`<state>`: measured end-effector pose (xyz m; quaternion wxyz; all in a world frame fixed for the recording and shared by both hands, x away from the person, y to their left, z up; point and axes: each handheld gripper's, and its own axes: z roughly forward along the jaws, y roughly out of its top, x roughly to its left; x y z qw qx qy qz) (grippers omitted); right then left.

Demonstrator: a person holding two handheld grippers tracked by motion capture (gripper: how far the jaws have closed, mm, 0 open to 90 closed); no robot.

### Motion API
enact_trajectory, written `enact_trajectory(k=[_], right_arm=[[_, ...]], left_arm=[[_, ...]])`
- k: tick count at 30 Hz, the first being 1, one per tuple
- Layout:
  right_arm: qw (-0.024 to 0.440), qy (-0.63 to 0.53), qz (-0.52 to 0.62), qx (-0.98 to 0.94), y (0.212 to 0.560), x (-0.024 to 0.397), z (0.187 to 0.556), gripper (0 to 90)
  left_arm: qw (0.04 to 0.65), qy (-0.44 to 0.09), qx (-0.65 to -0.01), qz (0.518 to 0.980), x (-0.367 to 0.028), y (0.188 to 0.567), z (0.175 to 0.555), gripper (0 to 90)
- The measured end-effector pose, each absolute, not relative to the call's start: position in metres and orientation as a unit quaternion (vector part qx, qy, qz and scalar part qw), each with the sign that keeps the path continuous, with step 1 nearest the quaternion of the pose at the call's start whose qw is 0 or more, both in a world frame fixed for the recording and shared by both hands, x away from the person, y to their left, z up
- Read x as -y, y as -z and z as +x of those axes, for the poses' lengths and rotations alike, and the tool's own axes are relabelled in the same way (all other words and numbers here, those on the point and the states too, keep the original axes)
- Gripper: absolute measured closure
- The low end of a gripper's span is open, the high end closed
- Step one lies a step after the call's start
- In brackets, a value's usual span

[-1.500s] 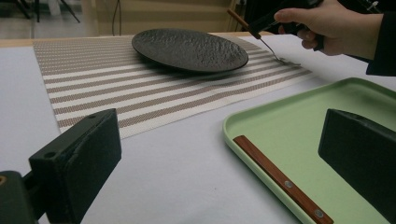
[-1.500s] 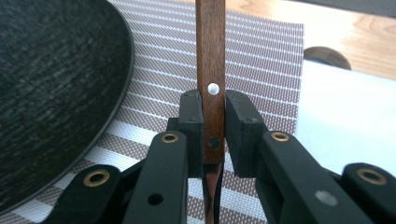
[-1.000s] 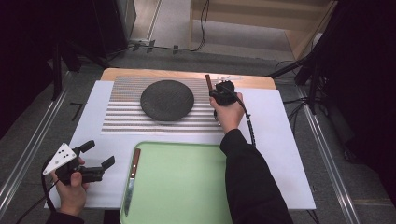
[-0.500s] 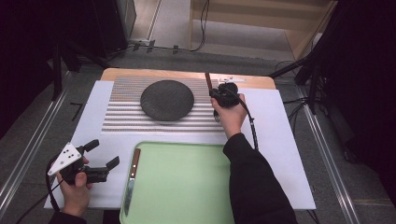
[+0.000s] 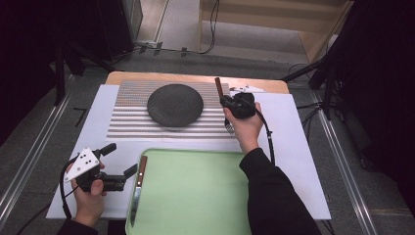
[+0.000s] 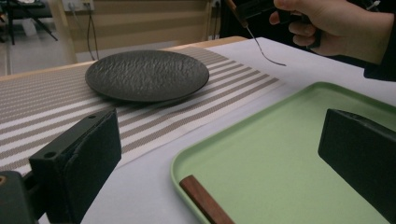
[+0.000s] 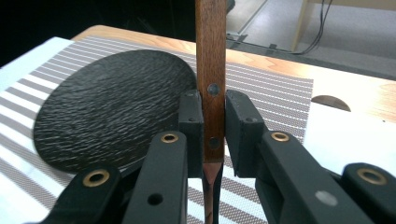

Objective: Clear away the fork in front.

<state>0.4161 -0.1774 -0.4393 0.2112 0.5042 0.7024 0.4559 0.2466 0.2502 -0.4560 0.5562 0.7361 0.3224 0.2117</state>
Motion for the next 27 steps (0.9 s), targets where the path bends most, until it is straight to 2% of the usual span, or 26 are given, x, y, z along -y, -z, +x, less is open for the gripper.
enact_trajectory(k=[27], right_arm=[[0.209, -0.515, 0.450, -0.700, 0.418, 0.181, 0.357, 76.1]], left_arm=[[0.577, -0.193, -0.275, 0.744, -0.188, 0.420, 0.274, 0.0]])
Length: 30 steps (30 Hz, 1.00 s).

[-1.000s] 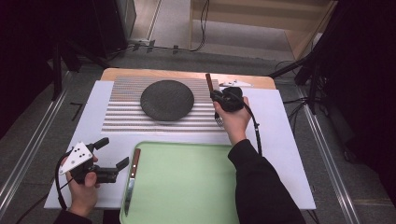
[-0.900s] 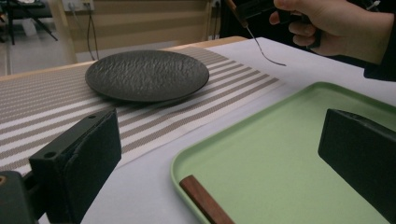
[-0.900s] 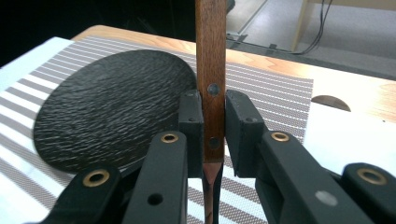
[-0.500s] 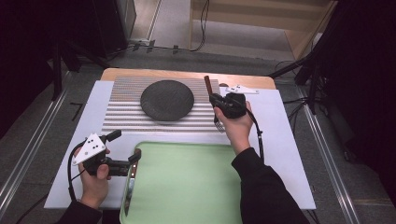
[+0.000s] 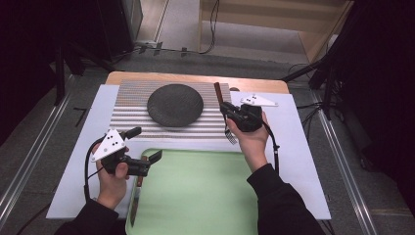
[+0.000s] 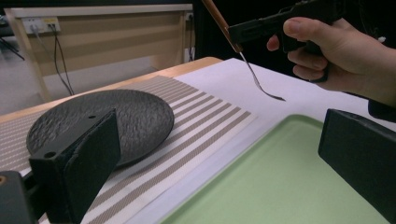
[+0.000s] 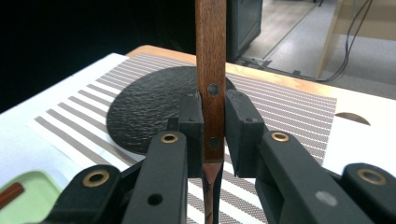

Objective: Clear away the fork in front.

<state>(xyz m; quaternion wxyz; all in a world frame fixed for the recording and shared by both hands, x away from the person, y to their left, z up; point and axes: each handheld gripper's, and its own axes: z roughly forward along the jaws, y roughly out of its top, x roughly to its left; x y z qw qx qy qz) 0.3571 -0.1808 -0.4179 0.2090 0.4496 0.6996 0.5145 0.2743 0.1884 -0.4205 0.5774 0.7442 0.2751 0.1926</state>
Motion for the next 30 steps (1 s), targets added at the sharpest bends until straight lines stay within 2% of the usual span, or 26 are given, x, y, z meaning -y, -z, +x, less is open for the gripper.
enact_trajectory(k=[10, 17, 19, 30], right_arm=[[0.208, -0.530, 0.433, -0.699, 0.417, 0.182, 0.337, 76.1], [0.202, -0.545, 0.420, -0.697, 0.416, 0.181, 0.321, 76.1], [0.204, -0.548, 0.411, -0.699, 0.415, 0.178, 0.314, 76.1], [0.202, -0.557, 0.390, -0.705, 0.414, 0.171, 0.293, 76.1]], left_arm=[[0.591, -0.173, -0.263, 0.743, -0.166, 0.411, 0.283, 0.0], [0.592, -0.156, -0.274, 0.742, -0.149, 0.408, 0.288, 7.6], [0.596, -0.155, -0.277, 0.738, -0.146, 0.406, 0.289, 13.9], [0.596, -0.147, -0.280, 0.739, -0.127, 0.399, 0.293, 17.9]])
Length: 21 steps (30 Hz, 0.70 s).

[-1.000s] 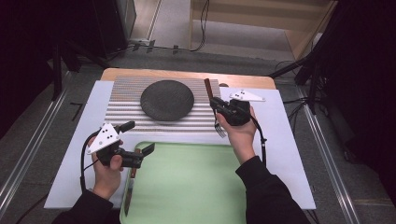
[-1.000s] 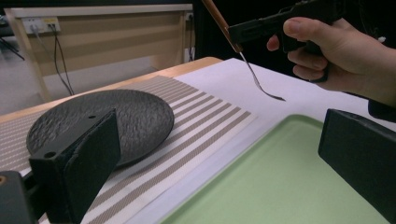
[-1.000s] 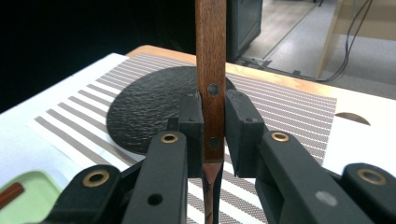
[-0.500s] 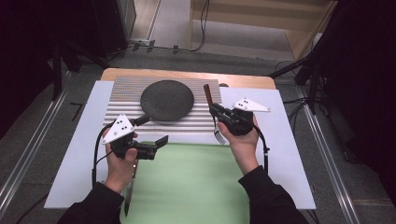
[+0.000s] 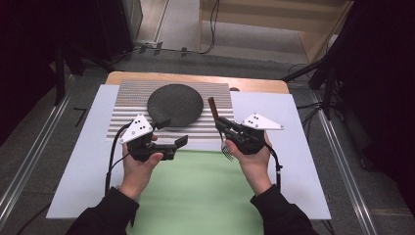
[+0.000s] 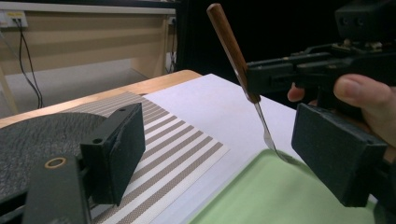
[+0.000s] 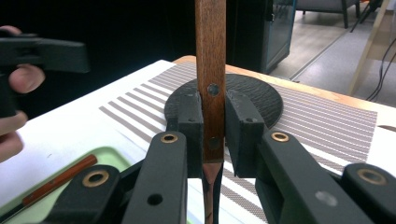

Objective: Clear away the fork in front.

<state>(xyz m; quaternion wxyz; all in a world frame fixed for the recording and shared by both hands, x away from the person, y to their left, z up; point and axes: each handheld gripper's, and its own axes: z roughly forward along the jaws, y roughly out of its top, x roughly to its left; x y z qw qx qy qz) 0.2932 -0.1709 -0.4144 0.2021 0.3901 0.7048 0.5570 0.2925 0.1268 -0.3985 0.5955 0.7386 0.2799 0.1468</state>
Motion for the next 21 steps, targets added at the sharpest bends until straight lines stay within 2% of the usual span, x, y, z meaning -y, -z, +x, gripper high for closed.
enact_trajectory(k=[21], right_arm=[[0.183, -0.579, 0.356, -0.710, 0.424, 0.152, 0.261, 76.1]], left_arm=[[0.606, -0.106, -0.285, 0.735, -0.101, 0.393, 0.296, 39.5]])
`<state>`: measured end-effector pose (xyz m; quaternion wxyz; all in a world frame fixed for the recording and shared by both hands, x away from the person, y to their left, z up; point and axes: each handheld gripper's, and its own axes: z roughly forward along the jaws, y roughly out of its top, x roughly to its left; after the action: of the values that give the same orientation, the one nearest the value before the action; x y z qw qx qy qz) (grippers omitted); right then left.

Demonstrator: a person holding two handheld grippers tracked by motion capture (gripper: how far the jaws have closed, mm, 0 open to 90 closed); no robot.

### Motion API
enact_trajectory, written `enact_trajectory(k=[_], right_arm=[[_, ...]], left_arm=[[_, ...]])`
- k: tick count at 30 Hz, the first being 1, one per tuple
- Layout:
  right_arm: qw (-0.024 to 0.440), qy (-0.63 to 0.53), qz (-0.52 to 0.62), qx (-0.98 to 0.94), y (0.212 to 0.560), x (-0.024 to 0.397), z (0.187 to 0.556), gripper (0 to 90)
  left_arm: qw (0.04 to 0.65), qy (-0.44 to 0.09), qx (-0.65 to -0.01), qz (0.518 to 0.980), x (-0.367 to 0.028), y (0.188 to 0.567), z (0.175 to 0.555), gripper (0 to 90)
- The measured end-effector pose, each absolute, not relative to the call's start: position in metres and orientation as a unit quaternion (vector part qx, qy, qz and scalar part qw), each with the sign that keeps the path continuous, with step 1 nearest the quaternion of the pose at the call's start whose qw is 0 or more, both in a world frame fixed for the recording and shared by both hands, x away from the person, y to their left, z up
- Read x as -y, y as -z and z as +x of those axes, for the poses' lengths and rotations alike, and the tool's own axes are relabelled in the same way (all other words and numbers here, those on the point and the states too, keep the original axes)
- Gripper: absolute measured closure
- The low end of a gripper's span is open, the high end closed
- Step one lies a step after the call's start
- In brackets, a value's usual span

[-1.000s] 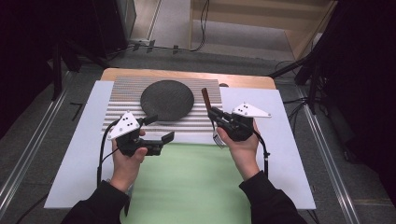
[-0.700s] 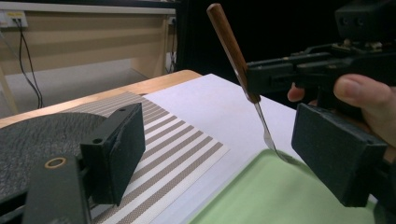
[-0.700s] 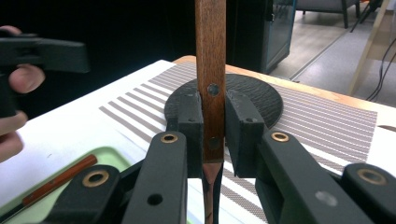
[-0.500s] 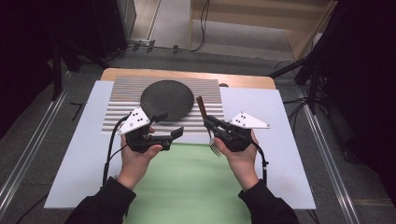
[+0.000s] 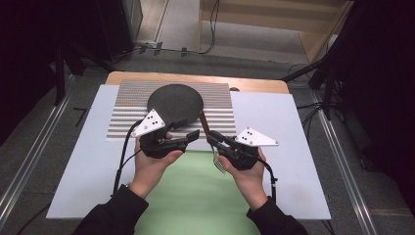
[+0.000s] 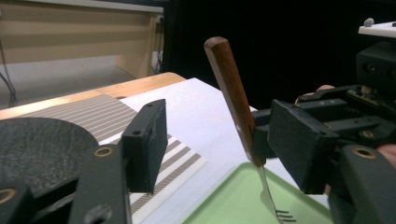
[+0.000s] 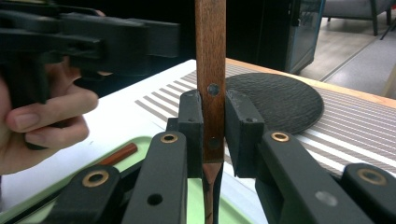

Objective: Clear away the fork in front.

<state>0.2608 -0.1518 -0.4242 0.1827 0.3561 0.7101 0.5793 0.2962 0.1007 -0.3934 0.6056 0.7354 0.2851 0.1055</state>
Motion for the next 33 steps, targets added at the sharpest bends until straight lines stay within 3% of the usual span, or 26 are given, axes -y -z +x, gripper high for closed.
enact_trajectory(k=[15, 16, 17, 21, 23, 24, 26, 33], right_arm=[[0.185, -0.582, 0.329, -0.720, 0.425, 0.134, 0.246, 76.0], [0.187, -0.582, 0.327, -0.721, 0.425, 0.133, 0.245, 76.1], [0.187, -0.581, 0.327, -0.721, 0.425, 0.131, 0.244, 76.0], [0.190, -0.581, 0.325, -0.722, 0.425, 0.130, 0.244, 76.2], [0.192, -0.584, 0.324, -0.719, 0.425, 0.130, 0.243, 88.3], [0.189, -0.587, 0.327, -0.716, 0.425, 0.130, 0.243, 88.2], [0.178, -0.603, 0.311, -0.712, 0.425, 0.133, 0.243, 76.1], [0.195, -0.600, 0.321, -0.706, 0.423, 0.141, 0.242, 50.3]], left_arm=[[0.607, -0.047, -0.295, 0.736, -0.091, 0.394, 0.298, 58.1], [0.609, -0.039, -0.294, 0.735, -0.091, 0.394, 0.298, 60.1], [0.610, -0.035, -0.292, 0.736, -0.091, 0.395, 0.298, 68.0], [0.613, -0.013, -0.284, 0.737, -0.092, 0.394, 0.299, 76.5], [0.608, -0.029, -0.287, 0.740, -0.094, 0.394, 0.298, 79.3], [0.615, -0.010, -0.283, 0.736, -0.095, 0.394, 0.300, 80.5], [0.617, -0.019, -0.284, 0.734, -0.097, 0.393, 0.299, 80.6], [0.620, -0.022, -0.279, 0.733, -0.104, 0.392, 0.298, 80.7]])
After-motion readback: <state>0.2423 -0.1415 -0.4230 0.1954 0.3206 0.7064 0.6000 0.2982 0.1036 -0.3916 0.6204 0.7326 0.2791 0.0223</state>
